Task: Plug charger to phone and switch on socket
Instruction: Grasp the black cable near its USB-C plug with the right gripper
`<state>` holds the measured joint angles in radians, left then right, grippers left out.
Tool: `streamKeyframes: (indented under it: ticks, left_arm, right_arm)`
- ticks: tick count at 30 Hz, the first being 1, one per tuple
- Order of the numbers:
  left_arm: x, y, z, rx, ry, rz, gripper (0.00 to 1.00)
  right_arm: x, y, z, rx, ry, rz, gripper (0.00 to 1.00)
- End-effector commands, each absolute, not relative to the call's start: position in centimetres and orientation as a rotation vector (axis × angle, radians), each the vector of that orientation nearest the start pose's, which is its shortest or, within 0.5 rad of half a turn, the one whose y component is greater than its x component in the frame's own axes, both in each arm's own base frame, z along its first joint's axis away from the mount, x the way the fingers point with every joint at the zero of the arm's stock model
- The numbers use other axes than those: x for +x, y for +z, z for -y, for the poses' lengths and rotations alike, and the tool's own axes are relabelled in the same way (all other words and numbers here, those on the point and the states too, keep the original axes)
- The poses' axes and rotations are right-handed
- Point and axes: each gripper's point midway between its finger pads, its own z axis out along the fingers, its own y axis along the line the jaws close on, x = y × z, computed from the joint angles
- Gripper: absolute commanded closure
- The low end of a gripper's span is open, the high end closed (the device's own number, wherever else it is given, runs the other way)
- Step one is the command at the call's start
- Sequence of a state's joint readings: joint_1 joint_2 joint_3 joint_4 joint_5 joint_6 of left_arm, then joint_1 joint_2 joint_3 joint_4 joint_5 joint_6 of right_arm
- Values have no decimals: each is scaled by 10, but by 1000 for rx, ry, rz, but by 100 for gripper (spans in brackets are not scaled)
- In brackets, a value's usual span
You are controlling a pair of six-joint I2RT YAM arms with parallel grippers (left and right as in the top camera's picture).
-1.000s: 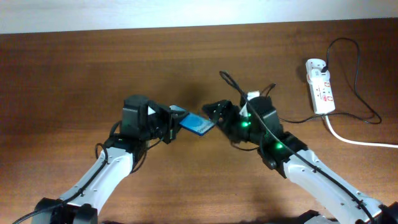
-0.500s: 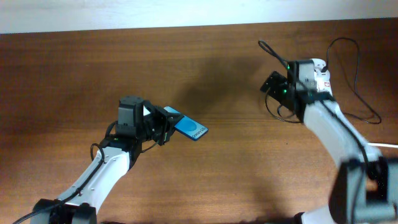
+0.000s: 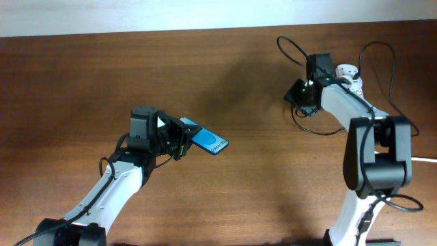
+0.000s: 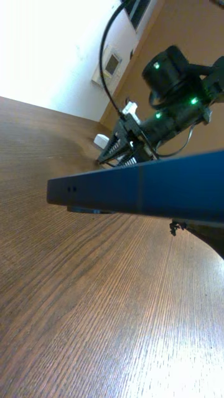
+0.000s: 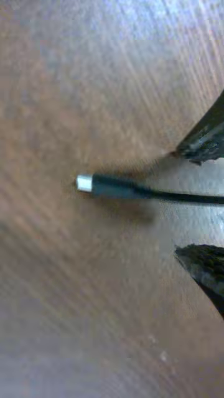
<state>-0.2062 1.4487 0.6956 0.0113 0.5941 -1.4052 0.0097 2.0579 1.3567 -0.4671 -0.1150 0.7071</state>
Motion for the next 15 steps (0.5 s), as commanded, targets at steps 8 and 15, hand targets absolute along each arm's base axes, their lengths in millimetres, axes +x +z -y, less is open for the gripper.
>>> streamKeyframes:
  ticks: [8, 15]
  left_arm:
    - [342, 112, 170, -1144, -1411, -2363, 91]
    - [342, 112, 170, -1144, -1410, -2365, 90]
  right_arm:
    - [453, -11, -21, 964, 309, -2695, 63]
    - [447, -13, -20, 974, 290, -2716, 96]
